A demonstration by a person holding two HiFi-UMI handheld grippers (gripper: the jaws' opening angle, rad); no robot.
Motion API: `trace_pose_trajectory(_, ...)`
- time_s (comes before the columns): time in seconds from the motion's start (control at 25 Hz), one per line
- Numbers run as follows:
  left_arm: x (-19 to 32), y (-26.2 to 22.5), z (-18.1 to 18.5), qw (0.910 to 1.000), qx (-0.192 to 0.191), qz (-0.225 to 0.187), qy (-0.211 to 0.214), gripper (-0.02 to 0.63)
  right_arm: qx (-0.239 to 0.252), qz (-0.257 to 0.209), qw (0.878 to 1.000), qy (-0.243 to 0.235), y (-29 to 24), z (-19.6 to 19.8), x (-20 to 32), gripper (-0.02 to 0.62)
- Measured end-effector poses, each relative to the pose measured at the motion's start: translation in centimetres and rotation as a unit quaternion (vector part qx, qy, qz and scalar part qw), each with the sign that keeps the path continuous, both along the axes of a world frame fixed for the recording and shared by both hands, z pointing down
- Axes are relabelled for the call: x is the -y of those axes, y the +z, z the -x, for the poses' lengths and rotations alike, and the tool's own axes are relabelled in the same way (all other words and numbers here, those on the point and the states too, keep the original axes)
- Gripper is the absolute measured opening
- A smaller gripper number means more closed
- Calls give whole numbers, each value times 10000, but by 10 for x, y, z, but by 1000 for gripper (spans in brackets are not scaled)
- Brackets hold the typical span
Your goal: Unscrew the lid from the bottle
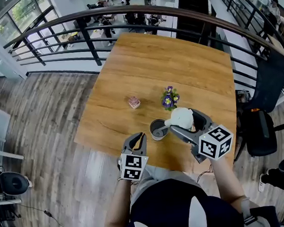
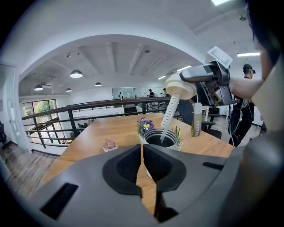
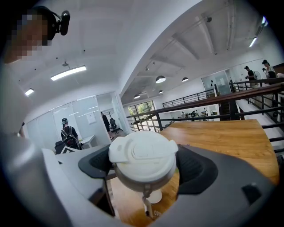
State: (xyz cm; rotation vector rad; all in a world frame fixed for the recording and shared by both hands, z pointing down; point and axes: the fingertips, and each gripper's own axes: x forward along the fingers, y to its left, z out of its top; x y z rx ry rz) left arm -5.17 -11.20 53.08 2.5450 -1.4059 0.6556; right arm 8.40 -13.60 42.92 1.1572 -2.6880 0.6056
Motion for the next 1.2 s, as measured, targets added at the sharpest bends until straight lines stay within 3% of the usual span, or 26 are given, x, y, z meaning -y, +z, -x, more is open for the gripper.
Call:
trace_pose_trajectory(0.4,-9,-11,-5,10000,-41,-12,-34,21,827,187,9953,461,-17,-18,-2,443)
trace_pose_trajectory(0.68,-15,-20,-7,9999,-70,-63,-63,21,1538,548,9841,696,-18,-32,-8,443)
trace_pose_trajectory(1.2,-18,-27,-14,9998,-156,-116,-47,21,1641,565,9820,743,-21,-42,-15,442)
